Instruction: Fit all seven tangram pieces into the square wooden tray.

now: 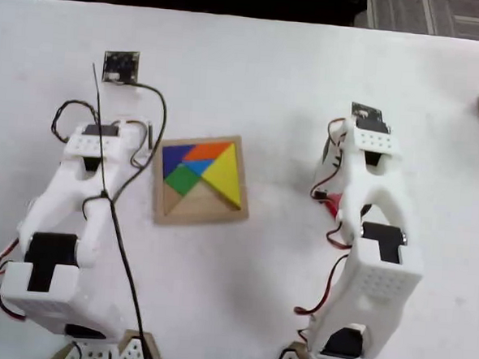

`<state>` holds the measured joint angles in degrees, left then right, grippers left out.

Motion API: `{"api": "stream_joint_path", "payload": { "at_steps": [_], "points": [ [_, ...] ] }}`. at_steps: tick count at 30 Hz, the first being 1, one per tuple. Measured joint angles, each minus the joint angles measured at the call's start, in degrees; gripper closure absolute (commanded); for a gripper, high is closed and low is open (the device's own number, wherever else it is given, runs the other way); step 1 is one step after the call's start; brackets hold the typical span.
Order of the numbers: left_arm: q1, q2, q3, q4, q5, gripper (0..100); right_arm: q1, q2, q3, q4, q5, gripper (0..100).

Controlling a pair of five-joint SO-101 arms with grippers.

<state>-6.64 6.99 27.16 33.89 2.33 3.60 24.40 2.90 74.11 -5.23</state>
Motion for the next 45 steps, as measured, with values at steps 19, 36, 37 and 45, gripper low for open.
{"api": "stream_joint_path", "payload": {
  "at_steps": [19, 36, 37, 45],
  "points": [
    [0.0, 0.2, 0.0, 0.0, 0.0, 98, 0.4, -0.1, 0.0, -0.5, 0.0, 84.7],
    [0.0, 3.7, -1.5, 0.0, 0.0, 98, 0.3, -5.2, 1.7, -0.6, 0.0, 80.1],
    [0.0, 3.7, -1.5, 0.0, 0.0, 98, 0.2, -5.2, 1.7, -0.6, 0.0, 76.9],
    [0.0, 3.7, -1.5, 0.0, 0.0, 98, 0.3, -5.2, 1.7, 0.3, 0.0, 65.4]
  ]
}}
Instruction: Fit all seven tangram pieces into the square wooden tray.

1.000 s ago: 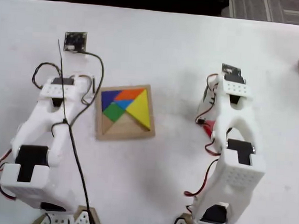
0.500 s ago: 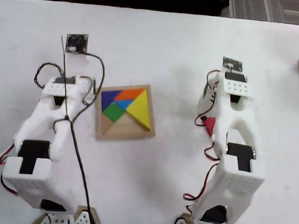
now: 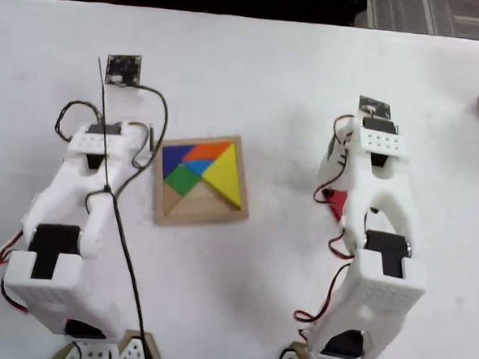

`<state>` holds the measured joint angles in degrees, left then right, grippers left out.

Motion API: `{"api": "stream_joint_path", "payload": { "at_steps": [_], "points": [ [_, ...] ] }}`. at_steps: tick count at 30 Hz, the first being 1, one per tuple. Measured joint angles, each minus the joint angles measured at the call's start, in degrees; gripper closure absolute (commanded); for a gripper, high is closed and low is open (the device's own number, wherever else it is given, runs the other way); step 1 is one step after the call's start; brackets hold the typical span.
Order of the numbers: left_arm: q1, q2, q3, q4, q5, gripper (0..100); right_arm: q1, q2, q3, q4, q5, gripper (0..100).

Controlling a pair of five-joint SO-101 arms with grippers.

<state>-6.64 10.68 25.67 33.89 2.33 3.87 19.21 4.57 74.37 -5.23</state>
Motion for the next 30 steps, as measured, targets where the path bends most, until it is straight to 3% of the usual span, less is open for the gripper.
{"api": "stream_joint_path", "payload": {
  "at_steps": [7, 23, 30],
  "points": [
    [0.0, 0.0, 0.0, 0.0, 0.0, 98, -0.8, 0.0, 0.0, -0.4, -5.9, 69.7],
    [0.0, 0.0, 0.0, 0.0, 0.0, 98, -1.8, 6.9, -3.2, -1.1, -6.2, 69.8],
    [0.0, 0.0, 0.0, 0.0, 0.0, 98, -1.7, 6.9, -3.3, -1.1, -6.2, 81.0]
  ]
}}
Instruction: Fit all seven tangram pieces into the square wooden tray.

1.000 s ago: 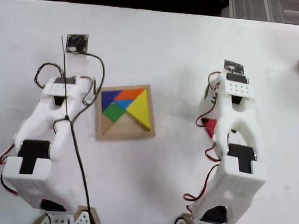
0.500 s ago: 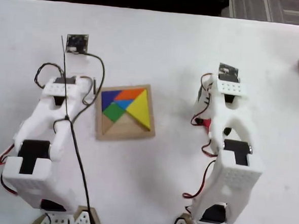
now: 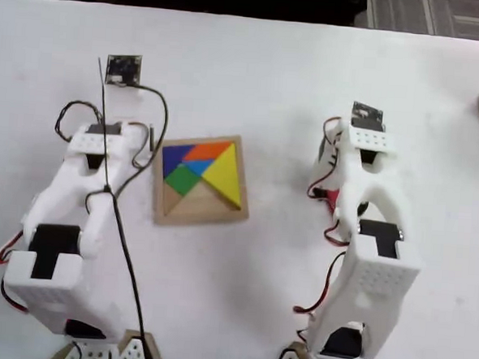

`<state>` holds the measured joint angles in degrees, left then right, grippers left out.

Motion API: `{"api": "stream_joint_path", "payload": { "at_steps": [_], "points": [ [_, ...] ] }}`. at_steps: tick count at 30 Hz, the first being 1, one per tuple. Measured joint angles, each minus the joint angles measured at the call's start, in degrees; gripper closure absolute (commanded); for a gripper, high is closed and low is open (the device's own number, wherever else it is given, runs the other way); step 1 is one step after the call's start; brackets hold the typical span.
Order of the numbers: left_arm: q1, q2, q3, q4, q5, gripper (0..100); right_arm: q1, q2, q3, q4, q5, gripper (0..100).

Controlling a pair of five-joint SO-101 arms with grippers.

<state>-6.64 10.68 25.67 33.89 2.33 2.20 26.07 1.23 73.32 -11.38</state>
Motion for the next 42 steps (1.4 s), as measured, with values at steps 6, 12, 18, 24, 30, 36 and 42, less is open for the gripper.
{"api": "stream_joint_path", "payload": {
  "at_steps": [6, 12, 18, 24, 30, 36, 42],
  "points": [
    [0.0, 0.0, 0.0, 0.0, 0.0, 98, 1.5, 0.0, 0.0, 0.0, 0.0, 76.5],
    [0.0, 0.0, 0.0, 0.0, 0.0, 98, 0.7, -0.3, 0.0, 0.5, -0.1, 64.5],
    [0.0, 0.0, 0.0, 0.0, 0.0, 98, 0.7, -2.1, 0.0, 1.1, -3.4, 64.5],
    [0.0, 0.0, 0.0, 0.0, 0.0, 98, 0.8, -0.3, -5.5, 1.1, -9.5, 64.4],
    [0.0, 0.0, 0.0, 0.0, 0.0, 98, 0.8, 7.8, -14.9, 3.0, -13.1, 64.4],
    [0.0, 0.0, 0.0, 0.0, 0.0, 98, 0.7, 14.4, -22.9, 10.0, -14.5, 64.4],
    [0.0, 0.0, 0.0, 0.0, 0.0, 98, 0.7, 16.7, -26.8, 13.3, -14.7, 69.1]
  ]
}}
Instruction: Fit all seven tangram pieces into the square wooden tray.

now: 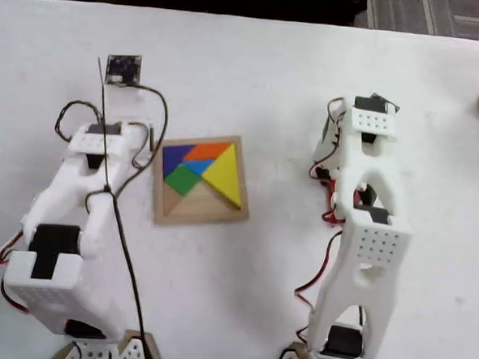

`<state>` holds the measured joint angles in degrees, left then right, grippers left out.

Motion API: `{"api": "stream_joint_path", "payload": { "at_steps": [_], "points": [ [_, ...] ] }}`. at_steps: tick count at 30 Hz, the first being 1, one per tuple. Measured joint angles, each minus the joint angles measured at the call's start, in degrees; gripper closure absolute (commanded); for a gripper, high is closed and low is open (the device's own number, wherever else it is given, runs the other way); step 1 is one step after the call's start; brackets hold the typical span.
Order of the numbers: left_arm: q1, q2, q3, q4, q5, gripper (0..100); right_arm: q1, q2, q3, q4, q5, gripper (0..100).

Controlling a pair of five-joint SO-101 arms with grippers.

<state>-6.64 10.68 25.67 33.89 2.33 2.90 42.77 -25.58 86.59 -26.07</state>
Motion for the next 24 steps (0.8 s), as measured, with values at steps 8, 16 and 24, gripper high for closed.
{"api": "stream_joint_path", "payload": {
  "at_steps": [8, 16, 24],
  "points": [
    [0.0, 0.0, 0.0, 0.0, 0.0, 98, 1.6, 0.0, -0.1, 0.4, 0.1, 76.2],
    [0.0, 0.0, 0.0, 0.0, 0.0, 98, 2.2, 0.0, -0.1, 0.5, 2.6, 76.5],
    [0.0, 0.0, 0.0, 0.0, 0.0, 98, 1.1, 0.0, -0.1, -0.4, 13.5, 76.5]
  ]
}}
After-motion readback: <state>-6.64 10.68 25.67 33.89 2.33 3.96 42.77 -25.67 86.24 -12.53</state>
